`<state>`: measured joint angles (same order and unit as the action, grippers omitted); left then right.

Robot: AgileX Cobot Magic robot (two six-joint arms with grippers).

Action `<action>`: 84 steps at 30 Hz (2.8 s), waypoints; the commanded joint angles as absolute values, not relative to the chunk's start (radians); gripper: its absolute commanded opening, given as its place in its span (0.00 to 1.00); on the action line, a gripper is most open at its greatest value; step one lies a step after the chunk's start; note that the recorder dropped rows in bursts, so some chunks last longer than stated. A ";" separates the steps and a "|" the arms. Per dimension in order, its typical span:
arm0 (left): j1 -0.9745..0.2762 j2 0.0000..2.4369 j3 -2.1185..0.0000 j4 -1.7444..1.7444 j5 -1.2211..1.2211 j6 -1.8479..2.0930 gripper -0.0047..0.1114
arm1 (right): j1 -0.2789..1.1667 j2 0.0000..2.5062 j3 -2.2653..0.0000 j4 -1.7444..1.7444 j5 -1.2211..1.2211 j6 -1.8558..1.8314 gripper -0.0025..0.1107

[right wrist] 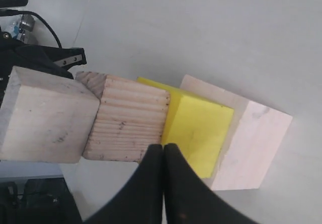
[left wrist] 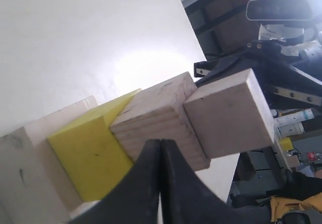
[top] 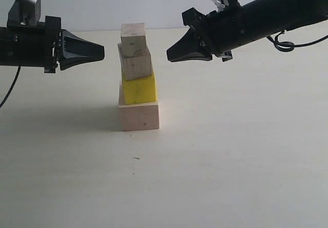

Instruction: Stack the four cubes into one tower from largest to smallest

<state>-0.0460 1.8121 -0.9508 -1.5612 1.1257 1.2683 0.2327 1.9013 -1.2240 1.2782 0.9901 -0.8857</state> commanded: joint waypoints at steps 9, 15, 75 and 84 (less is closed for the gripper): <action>-0.084 1.867 -0.981 -1.584 1.151 1.276 0.04 | 0.256 1.899 -1.218 1.284 0.997 -0.898 0.02; -0.109 1.885 -0.998 -1.605 1.115 1.280 0.04 | 0.256 1.899 -1.218 1.280 0.999 -0.898 0.02; -0.109 1.920 -1.039 -1.584 1.093 1.276 0.04 | 0.302 1.899 -1.212 1.276 0.999 -0.894 0.02; -0.109 1.920 -1.039 -1.584 1.093 1.276 0.04 | 0.302 1.899 -1.212 1.276 1.009 -0.894 0.02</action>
